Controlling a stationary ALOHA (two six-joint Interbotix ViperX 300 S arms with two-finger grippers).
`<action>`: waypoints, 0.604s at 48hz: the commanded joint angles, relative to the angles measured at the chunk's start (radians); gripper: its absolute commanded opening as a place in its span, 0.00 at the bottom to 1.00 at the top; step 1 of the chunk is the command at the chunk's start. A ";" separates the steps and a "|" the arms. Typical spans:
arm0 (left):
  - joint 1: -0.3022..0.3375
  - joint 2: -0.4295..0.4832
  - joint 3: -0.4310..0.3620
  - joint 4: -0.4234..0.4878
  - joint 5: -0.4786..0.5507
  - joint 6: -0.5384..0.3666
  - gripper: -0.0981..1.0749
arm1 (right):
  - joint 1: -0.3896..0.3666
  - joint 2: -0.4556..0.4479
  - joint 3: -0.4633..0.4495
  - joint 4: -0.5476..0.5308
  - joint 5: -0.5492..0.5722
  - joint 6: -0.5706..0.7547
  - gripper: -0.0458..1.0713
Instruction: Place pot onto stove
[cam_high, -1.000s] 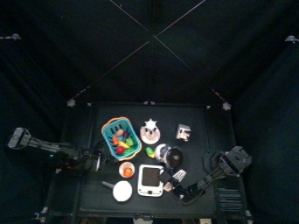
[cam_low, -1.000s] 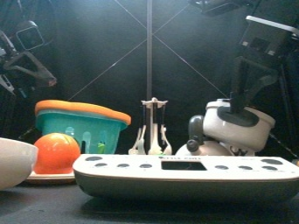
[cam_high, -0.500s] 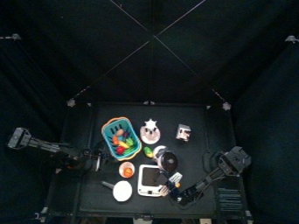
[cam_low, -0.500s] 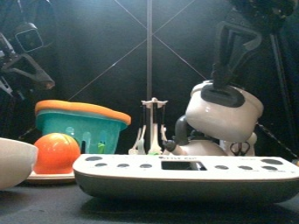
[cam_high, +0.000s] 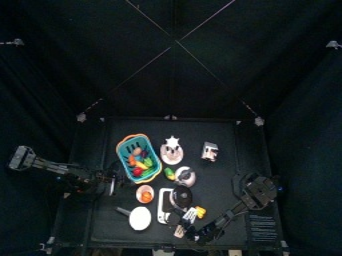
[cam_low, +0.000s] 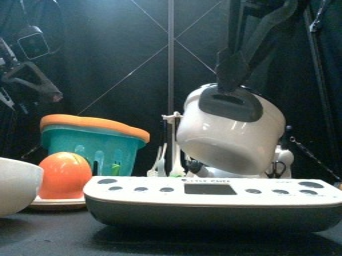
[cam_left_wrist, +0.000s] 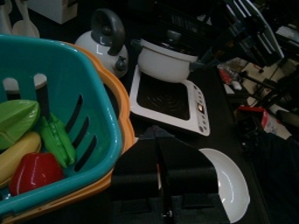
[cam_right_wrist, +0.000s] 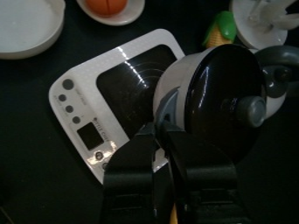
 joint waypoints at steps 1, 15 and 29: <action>-0.002 0.002 -0.012 -0.002 -0.005 0.000 0.23 | -0.002 -0.002 -0.061 -0.011 -0.003 -0.032 0.41; -0.002 0.002 -0.012 0.000 -0.003 0.000 0.23 | -0.012 0.054 -0.118 -0.008 -0.028 -0.114 0.42; -0.002 0.002 -0.012 0.000 -0.003 0.000 0.23 | -0.029 0.061 -0.109 0.008 -0.060 -0.137 0.47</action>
